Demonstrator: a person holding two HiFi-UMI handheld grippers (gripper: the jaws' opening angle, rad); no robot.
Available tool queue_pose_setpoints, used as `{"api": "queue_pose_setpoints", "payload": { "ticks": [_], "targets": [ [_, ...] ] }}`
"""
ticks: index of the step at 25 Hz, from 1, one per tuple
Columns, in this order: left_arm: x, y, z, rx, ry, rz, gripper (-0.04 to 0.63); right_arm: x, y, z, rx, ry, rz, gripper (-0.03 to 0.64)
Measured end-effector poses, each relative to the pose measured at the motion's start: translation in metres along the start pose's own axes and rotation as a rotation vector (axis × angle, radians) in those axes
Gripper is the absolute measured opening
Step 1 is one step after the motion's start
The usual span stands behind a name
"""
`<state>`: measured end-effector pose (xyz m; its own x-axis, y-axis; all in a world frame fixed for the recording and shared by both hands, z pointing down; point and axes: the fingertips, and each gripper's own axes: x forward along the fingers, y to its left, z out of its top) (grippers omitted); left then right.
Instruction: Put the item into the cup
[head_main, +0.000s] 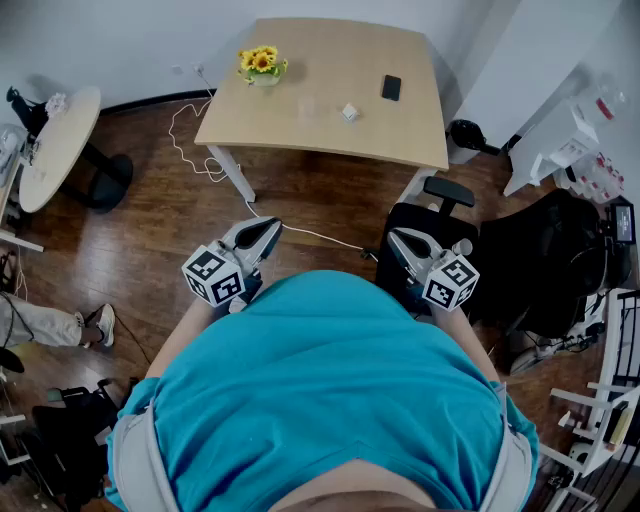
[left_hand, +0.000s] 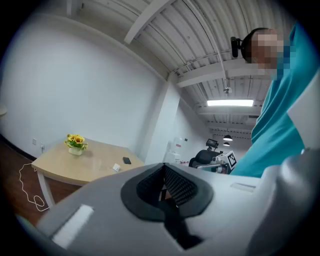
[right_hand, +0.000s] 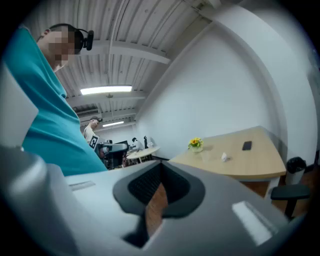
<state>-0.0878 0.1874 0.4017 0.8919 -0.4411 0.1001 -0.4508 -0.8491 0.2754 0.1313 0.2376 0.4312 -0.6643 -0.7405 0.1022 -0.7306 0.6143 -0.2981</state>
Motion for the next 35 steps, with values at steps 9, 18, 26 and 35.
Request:
{"api": "queue_pose_setpoints", "payload": {
  "ticks": [9, 18, 26, 35],
  "targets": [
    [0.038, -0.011, -0.007, -0.033, 0.016, 0.022, 0.003, -0.011, -0.045, -0.001, -0.011, 0.021, 0.017, 0.000],
    [0.066, 0.075, 0.009, -0.034, 0.021, -0.024, 0.003, 0.068, -0.093, 0.015, -0.014, 0.043, -0.030, 0.000],
    [0.104, 0.211, 0.054, 0.021, 0.072, -0.158, 0.003, 0.183, -0.151, 0.050, 0.000, 0.056, -0.178, 0.002],
    [0.160, 0.295, 0.078, 0.013, 0.102, -0.235, 0.003, 0.245, -0.221, 0.070, 0.006, 0.102, -0.266, 0.015]
  ]
}}
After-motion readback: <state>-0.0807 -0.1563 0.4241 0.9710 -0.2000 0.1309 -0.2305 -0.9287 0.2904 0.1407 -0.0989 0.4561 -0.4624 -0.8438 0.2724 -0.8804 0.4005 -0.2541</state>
